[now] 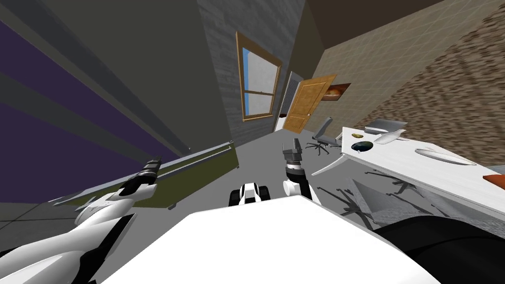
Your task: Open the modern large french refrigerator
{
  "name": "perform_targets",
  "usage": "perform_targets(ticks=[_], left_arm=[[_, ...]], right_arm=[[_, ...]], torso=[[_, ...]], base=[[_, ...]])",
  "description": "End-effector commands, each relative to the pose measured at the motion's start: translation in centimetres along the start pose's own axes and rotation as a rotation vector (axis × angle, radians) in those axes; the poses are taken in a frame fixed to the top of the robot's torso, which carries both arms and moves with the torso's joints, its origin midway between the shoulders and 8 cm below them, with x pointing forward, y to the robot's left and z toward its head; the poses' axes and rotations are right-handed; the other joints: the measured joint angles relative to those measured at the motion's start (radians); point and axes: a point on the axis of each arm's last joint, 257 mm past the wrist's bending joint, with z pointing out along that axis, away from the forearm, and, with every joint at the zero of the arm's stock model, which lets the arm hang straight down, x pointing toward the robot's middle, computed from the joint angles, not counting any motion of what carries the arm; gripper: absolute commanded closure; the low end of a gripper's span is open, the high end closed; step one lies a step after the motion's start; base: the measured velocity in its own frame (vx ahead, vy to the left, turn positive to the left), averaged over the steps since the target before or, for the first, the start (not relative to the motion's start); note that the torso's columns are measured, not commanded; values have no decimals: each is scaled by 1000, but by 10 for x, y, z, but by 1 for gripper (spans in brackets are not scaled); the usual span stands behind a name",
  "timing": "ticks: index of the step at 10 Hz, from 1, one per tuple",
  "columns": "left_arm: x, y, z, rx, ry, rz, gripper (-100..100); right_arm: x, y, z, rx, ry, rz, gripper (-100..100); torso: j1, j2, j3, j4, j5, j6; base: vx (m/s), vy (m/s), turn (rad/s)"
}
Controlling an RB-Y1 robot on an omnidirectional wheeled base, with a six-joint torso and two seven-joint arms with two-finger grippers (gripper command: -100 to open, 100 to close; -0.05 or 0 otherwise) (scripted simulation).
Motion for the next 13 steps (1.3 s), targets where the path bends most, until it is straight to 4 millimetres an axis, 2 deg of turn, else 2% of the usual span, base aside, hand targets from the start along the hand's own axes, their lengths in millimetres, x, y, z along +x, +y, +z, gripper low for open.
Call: perform_targets(ticks=[1, 2, 5, 6, 13], left_arm=[[0, 0, 0, 1, 0, 0, -100], [0, 0, 0, 1, 0, 0, 100], [4, -5, -4, 32, 29, 4, 100], [6, -8, -6, 49, 45, 7, 100], [28, -30, -25, 157, 180, 16, 100]], right_arm=[[0, 0, 0, 0, 0, 0, 0], [0, 0, 0, 0, 0, 0, 0], [0, 0, 0, 0, 0, 0, 0], [0, 0, 0, 0, 0, 0, 0], [0, 0, 0, 0, 0, 0, 0]], torso=[[-1, 0, 0, 0, 0, 0], [-2, -2, -1, 0, 0, 0], [-3, 5, 3, 3, -3, 0], [-6, 4, 3, 3, -4, -5], [-5, -1, -1, 3, -8, -4]], base=[[7, -1, 0], [0, 0, 0], [-178, 82, -131], [-212, 59, -102], [-312, 102, -150]])
